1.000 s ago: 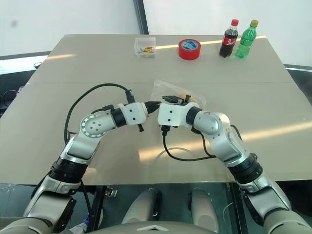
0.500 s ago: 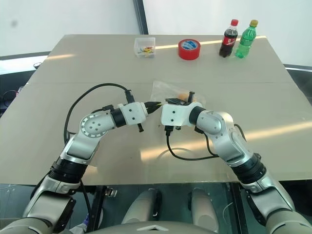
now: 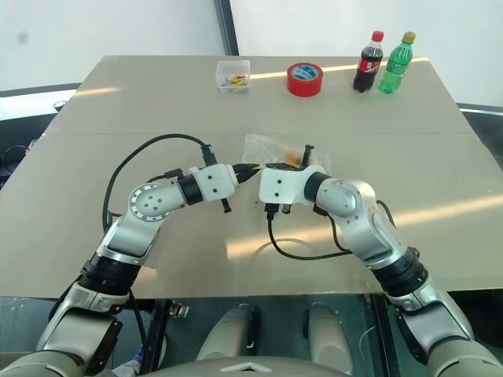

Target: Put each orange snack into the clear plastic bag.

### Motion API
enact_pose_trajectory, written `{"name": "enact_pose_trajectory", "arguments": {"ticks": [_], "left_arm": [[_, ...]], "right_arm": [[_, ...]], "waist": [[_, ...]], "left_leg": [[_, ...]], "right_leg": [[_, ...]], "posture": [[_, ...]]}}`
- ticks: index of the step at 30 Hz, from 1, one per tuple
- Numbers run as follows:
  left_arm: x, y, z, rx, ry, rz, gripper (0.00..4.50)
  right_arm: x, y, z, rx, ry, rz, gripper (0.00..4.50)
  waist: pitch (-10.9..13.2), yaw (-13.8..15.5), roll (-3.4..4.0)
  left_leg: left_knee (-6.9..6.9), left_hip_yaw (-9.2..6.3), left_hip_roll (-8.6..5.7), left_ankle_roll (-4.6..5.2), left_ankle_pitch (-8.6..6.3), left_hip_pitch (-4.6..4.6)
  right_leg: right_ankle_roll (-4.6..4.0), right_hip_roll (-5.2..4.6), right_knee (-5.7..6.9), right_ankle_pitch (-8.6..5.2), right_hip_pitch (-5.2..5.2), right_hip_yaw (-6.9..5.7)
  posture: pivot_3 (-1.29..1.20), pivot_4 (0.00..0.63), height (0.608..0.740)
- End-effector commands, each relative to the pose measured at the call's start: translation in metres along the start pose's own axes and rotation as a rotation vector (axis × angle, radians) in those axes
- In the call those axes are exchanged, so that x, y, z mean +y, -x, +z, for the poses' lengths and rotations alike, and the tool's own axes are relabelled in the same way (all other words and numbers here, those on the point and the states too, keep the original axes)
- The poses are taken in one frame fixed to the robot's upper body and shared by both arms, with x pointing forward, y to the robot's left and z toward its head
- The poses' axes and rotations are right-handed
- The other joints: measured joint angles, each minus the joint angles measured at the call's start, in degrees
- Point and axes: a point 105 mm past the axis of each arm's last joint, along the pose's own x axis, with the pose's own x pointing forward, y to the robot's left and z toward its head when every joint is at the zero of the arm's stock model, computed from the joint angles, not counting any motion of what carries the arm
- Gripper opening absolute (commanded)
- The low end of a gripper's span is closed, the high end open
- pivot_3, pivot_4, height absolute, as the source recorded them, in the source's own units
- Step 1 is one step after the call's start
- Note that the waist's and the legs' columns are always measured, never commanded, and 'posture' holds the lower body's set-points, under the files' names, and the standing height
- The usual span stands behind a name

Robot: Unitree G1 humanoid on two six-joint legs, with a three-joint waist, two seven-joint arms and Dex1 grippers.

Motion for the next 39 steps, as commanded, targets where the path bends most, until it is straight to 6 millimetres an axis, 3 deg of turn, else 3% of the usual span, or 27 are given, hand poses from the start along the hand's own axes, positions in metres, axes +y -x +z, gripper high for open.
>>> {"name": "enact_pose_trajectory", "arguments": {"ticks": [1, 2, 10, 12, 15, 33, 35, 39], "left_arm": [[0.0078, 0.0023, 0.0112, -0.037, -0.020, 0.031, 0.00], [0.0078, 0.0023, 0.0112, -0.037, -0.020, 0.031, 0.00], [0.0075, 0.0023, 0.0102, -0.031, -0.020, 0.034, 0.00], [0.0073, 0.0020, 0.0103, -0.031, -0.020, 0.035, 0.00], [0.0072, 0.0018, 0.0105, -0.031, -0.020, 0.036, 0.00], [0.0081, 0.0021, 0.0113, -0.032, -0.020, 0.041, 0.00], [0.0081, 0.0021, 0.0111, -0.032, -0.019, 0.040, 0.00], [0.0085, 0.0021, 0.0110, -0.031, -0.017, 0.044, 0.00]], "right_arm": [[-0.0109, 0.0045, 0.0134, -0.043, 0.050, -0.053, 1.80], [-0.0112, 0.0044, 0.0134, -0.042, 0.055, -0.056, 2.25], [-0.0109, 0.0043, 0.0144, -0.048, 0.087, -0.053, 2.25], [-0.0106, 0.0039, 0.0155, -0.051, 0.091, -0.053, 1.74], [-0.0102, 0.0029, 0.0165, -0.055, 0.100, -0.053, 0.61], [-0.0103, 0.0011, 0.0165, -0.057, 0.110, -0.056, 0.61], [-0.0104, 0.0010, 0.0165, -0.057, 0.110, -0.056, 0.05], [-0.0107, 0.0012, 0.0159, -0.055, 0.110, -0.056, 0.01]], "waist": [[0.0, 0.0, 0.00], [0.0, 0.0, 0.00], [0.0, 0.0, 0.00], [0.0, 0.0, 0.00], [0.0, 0.0, 0.00], [0.0, 0.0, 0.00], [0.0, 0.0, 0.00], [0.0, 0.0, 0.00]], "left_leg": [[0.00, 0.00, 0.00, 0.00, 0.00, 0.00], [0.00, 0.00, 0.00, 0.00, 0.00, 0.00], [0.00, 0.00, 0.00, 0.00, 0.00, 0.00], [0.00, 0.00, 0.00, 0.00, 0.00, 0.00], [0.00, 0.00, 0.00, 0.00, 0.00, 0.00], [0.00, 0.00, 0.00, 0.00, 0.00, 0.00], [0.00, 0.00, 0.00, 0.00, 0.00, 0.00], [0.00, 0.00, 0.00, 0.00, 0.00, 0.00]], "right_leg": [[0.00, 0.00, 0.00, 0.00, 0.00, 0.00], [0.00, 0.00, 0.00, 0.00, 0.00, 0.00], [0.00, 0.00, 0.00, 0.00, 0.00, 0.00], [0.00, 0.00, 0.00, 0.00, 0.00, 0.00], [0.00, 0.00, 0.00, 0.00, 0.00, 0.00], [0.00, 0.00, 0.00, 0.00, 0.00, 0.00], [0.00, 0.00, 0.00, 0.00, 0.00, 0.00], [0.00, 0.00, 0.00, 0.00, 0.00, 0.00]], "posture": [[0.00, 0.150, 0.740], [0.00, 0.150, 0.740], [0.00, 0.150, 0.740], [0.00, 0.150, 0.740], [0.00, 0.150, 0.740], [0.00, 0.150, 0.740], [0.00, 0.150, 0.740], [0.00, 0.150, 0.740]]}}
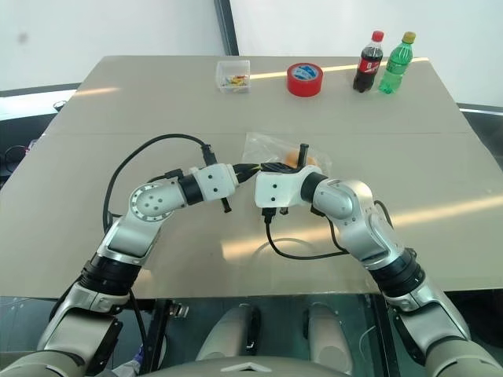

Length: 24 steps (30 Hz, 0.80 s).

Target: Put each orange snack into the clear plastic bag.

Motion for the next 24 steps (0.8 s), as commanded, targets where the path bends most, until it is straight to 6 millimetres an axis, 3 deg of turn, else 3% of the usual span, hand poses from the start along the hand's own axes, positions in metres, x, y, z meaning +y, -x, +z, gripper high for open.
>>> {"name": "enact_pose_trajectory", "arguments": {"ticks": [1, 7, 12, 17, 24], "left_arm": [[0.009, 0.002, 0.013, -0.040, -0.025, 0.041, 0.00], [0.019, 0.005, 0.008, -0.033, 0.039, 0.107, 0.00], [0.038, 0.011, 0.006, -0.040, 0.100, 0.200, 0.00], [0.051, 0.016, 0.002, -0.043, 0.127, 0.255, 0.00], [0.053, 0.018, -0.004, -0.034, 0.145, 0.253, 0.00]], "right_arm": [[-0.010, 0.003, 0.008, -0.031, 0.029, -0.036, 0.01], [-0.011, 0.011, -0.002, 0.012, 0.015, -0.051, 0.01], [-0.005, 0.039, -0.042, 0.178, -0.028, -0.070, 0.01], [-0.012, 0.071, -0.077, 0.344, -0.056, -0.142, 0.01], [-0.026, 0.105, -0.101, 0.453, -0.045, -0.188, 0.01]], "waist": [[0.0, 0.0, 0.00], [0.0, 0.0, 0.00], [0.0, 0.3, 0.00], [0.0, 0.4, 0.00], [0.0, 0.2, 0.00]], "left_leg": [[0.00, 0.00, 0.00, 0.00, 0.00, 0.00], [0.00, 0.00, 0.01, 0.00, 0.00, 0.00], [0.00, -0.03, 0.02, 0.00, 0.00, -0.02], [0.00, -0.01, 0.01, 0.00, 0.00, -0.01], [0.00, 0.04, 0.01, 0.01, 0.00, 0.01]], "right_leg": [[0.00, 0.00, 0.00, 0.00, 0.00, 0.00], [0.00, 0.00, 0.00, 0.00, 0.00, 0.00], [0.00, -0.03, -0.01, 0.00, 0.00, -0.02], [0.00, -0.03, 0.00, 0.00, 0.01, 0.00], [0.00, -0.02, 0.00, 0.00, 0.01, 0.02]], "posture": [[0.00, 0.150, 0.740], [0.00, 0.150, 0.740], [0.00, 0.150, 0.740], [0.00, 0.150, 0.740], [0.00, 0.150, 0.740]]}}
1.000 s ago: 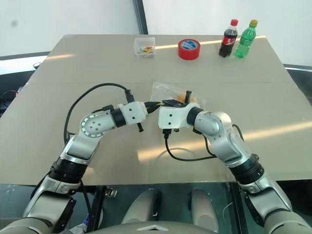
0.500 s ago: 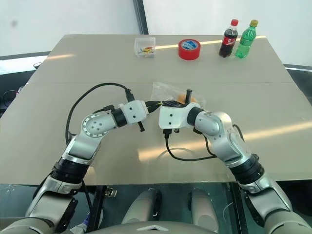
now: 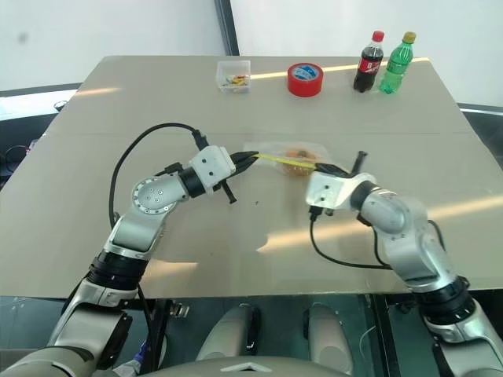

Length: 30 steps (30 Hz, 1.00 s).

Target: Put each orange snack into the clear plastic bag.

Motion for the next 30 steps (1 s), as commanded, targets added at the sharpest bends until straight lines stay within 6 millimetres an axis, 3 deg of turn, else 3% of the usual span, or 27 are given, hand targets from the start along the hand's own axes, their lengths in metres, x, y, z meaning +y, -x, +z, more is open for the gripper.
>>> {"name": "enact_pose_trajectory", "arguments": {"ticks": [1, 8, 11, 18, 22, 26, 30], "left_arm": [[0.037, 0.018, 0.002, 0.002, -0.023, 0.146, 0.00], [0.048, 0.016, 0.006, -0.021, 0.013, 0.182, 0.00], [0.069, 0.010, 0.012, -0.059, 0.070, 0.261, 0.00], [0.111, -0.016, 0.018, -0.070, 0.025, 0.362, 0.00], [0.124, -0.021, 0.020, -0.092, 0.009, 0.384, 0.00], [0.115, -0.019, 0.020, -0.114, 0.009, 0.328, 0.00], [0.067, -0.010, 0.003, -0.088, 0.029, 0.164, 0.00]], "right_arm": [[-0.023, 0.018, -0.036, 0.146, -0.003, -0.074, 0.01], [-0.048, 0.020, -0.032, 0.109, -0.028, -0.147, 0.01], [-0.067, 0.012, -0.027, 0.075, -0.016, -0.183, 0.01], [-0.133, -0.003, -0.040, 0.102, 0.065, -0.363, 0.01], [-0.149, 0.000, -0.044, 0.102, 0.094, -0.411, 0.01], [-0.137, 0.011, -0.041, 0.071, 0.072, -0.388, 0.01], [-0.078, 0.019, -0.034, 0.035, -0.008, -0.204, 0.01]], "waist": [[0.0, 0.0, 0.00], [0.0, -0.1, 0.00], [0.0, -0.1, -0.01], [0.0, 0.0, -0.03], [0.0, -0.1, -0.03], [0.0, -0.1, -0.03], [0.0, -0.2, 0.00]], "left_leg": [[0.00, 0.00, 0.00, 0.00, 0.00, 0.00], [0.00, 0.01, 0.02, 0.00, 0.00, 0.00], [0.01, 0.01, 0.02, 0.00, 0.00, 0.00], [0.03, 0.01, -0.10, -0.05, 0.03, -0.02], [-0.04, 0.07, -0.10, -0.24, 0.14, -0.12], [-0.15, 0.13, -0.09, -0.24, 0.14, -0.21], [-0.25, 0.15, 0.01, -0.23, 0.14, -0.28]], "right_leg": [[0.00, 0.00, 0.00, 0.00, 0.00, 0.00], [0.00, 0.00, 0.01, 0.00, 0.00, 0.01], [0.00, 0.00, 0.01, 0.00, 0.01, 0.01], [0.01, -0.02, -0.03, 0.01, 0.02, -0.04], [0.01, -0.03, -0.21, 0.00, -0.05, 0.01], [0.01, -0.06, -0.28, 0.01, -0.18, 0.09], [0.01, -0.07, -0.33, 0.00, -0.25, 0.14]], "posture": [[0.00, 0.150, 0.740], [0.00, 0.150, 0.740], [0.00, 0.150, 0.740], [0.00, 0.150, 0.740], [0.00, 0.150, 0.740], [0.00, 0.150, 0.740], [0.00, 0.150, 0.740]]}}
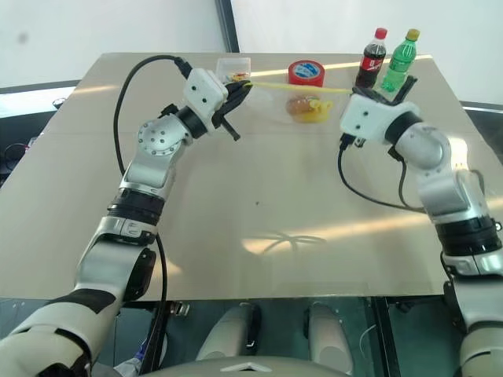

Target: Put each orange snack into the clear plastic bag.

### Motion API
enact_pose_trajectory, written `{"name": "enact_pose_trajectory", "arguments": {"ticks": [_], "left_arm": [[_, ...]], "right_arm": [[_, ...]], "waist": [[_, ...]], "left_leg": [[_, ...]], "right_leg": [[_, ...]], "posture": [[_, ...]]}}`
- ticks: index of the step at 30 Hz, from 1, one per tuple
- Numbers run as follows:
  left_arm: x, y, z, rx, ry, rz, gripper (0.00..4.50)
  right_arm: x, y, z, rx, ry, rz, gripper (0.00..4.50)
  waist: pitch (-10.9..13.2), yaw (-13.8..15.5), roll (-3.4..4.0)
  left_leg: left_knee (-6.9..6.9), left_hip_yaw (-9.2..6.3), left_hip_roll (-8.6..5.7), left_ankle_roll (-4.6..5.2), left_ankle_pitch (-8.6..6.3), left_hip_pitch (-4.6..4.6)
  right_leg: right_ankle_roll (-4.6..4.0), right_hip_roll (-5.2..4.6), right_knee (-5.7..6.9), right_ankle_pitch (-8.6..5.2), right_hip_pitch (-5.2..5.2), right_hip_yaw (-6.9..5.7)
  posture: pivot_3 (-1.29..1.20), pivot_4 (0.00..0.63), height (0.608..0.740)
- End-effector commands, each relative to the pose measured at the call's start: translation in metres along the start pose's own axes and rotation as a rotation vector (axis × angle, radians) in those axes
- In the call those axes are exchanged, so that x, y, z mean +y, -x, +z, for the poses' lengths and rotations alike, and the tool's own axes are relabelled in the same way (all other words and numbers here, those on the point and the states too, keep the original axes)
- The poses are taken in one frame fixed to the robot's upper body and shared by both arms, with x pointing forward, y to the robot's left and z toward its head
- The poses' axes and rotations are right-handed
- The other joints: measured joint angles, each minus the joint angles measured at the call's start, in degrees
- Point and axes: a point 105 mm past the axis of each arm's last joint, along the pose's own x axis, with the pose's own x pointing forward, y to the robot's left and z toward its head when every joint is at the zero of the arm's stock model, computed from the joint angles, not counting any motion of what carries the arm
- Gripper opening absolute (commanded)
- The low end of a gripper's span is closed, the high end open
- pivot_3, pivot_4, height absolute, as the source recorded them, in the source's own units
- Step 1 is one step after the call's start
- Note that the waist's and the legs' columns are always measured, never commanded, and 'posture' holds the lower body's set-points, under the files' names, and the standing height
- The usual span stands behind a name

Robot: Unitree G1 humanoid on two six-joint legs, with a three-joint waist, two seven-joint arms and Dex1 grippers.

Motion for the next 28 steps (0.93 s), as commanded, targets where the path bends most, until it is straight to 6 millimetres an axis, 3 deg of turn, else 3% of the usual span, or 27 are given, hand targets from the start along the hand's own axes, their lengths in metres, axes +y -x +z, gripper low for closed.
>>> {"name": "enact_pose_trajectory", "arguments": {"ticks": [1, 4, 7, 9, 11, 14, 15, 19, 24, 28], "left_arm": [[-0.018, 0.031, -0.015, 0.044, 0.038, -0.054, 0.00], [-0.057, 0.048, -0.023, 0.078, 0.028, -0.184, 0.00], [-0.082, 0.063, -0.024, 0.097, 0.048, -0.292, 0.92], [-0.088, 0.074, -0.021, 0.100, 0.086, -0.335, 1.96], [-0.089, 0.083, -0.020, 0.112, 0.114, -0.362, 2.73], [-0.081, 0.096, -0.020, 0.142, 0.204, -0.342, 4.20], [-0.075, 0.103, -0.021, 0.160, 0.279, -0.313, 4.49], [-0.058, 0.133, -0.025, 0.243, 0.448, -0.278, 4.49], [-0.038, 0.163, -0.022, 0.327, 0.507, -0.235, 4.49], [-0.032, 0.179, -0.015, 0.368, 0.527, -0.234, 4.49]], "right_arm": [[0.021, 0.030, -0.010, 0.072, -0.067, 0.089, 0.01], [0.062, 0.045, -0.006, 0.084, -0.117, 0.216, 0.01], [0.078, 0.055, -0.005, 0.106, -0.178, 0.255, 0.98], [0.081, 0.062, -0.006, 0.121, -0.214, 0.271, 2.07], [0.081, 0.067, -0.007, 0.129, -0.235, 0.287, 2.86], [0.080, 0.078, -0.008, 0.139, -0.296, 0.298, 4.39], [0.078, 0.084, -0.008, 0.138, -0.344, 0.294, 4.50], [0.071, 0.108, -0.014, 0.147, -0.512, 0.276, 4.50], [0.058, 0.142, -0.025, 0.183, -0.642, 0.236, 4.50], [0.050, 0.157, -0.021, 0.145, -0.753, 0.241, 4.50]], "waist": [[0.0, -0.1, 0.00], [0.0, -0.1, 0.00], [0.0, -0.1, 0.02], [0.0, 0.0, 0.03], [0.0, 0.1, 0.03], [0.0, 0.1, 0.03], [0.0, 0.1, 0.03], [0.0, 0.1, 0.02], [0.1, 0.3, 0.04], [0.1, 0.3, 0.05]], "left_leg": [[-0.04, 0.02, 0.02, 0.00, 0.00, 0.00], [0.08, 0.08, 0.04, 0.04, -0.02, 0.00], [0.21, 0.05, 0.06, 0.26, -0.15, 0.21], [0.22, -0.01, 0.08, 0.26, -0.15, 0.42], [0.25, -0.06, 0.08, 0.26, -0.15, 0.50], [0.23, -0.10, 0.09, 0.26, -0.15, 0.66], [0.22, -0.11, 0.11, 0.26, -0.16, 0.69], [0.20, -0.10, 0.16, 0.28, -0.17, 0.76], [0.08, -0.14, 0.21, 0.31, -0.20, 1.28], [0.08, -0.14, 0.25, 0.33, -0.22, 1.30]], "right_leg": [[0.00, 0.00, -0.02, 0.00, -0.02, 0.03], [0.00, 0.01, 0.20, 0.00, -0.06, 0.10], [0.00, 0.03, 0.41, 0.00, 0.07, 0.08], [0.00, 0.05, 0.42, 0.00, 0.31, 0.02], [0.00, 0.05, 0.42, 0.00, 0.42, -0.03], [0.00, 0.05, 0.37, -0.01, 0.64, -0.07], [0.00, 0.05, 0.32, -0.01, 0.70, -0.09], [0.01, 0.04, 0.25, -0.02, 0.81, -0.09], [0.00, 0.04, 0.02, -0.03, 1.38, -0.16], [0.00, 0.03, -0.08, -0.03, 1.44, -0.17]], "posture": [[0.00, 0.150, 0.740], [0.00, 0.150, 0.740], [0.00, 0.150, 0.740], [0.00, 0.150, 0.740], [0.00, 0.150, 0.740], [0.00, 0.150, 0.740], [0.00, 0.150, 0.740], [0.00, 0.150, 0.740], [0.00, 0.150, 0.740], [0.00, 0.150, 0.740]]}}
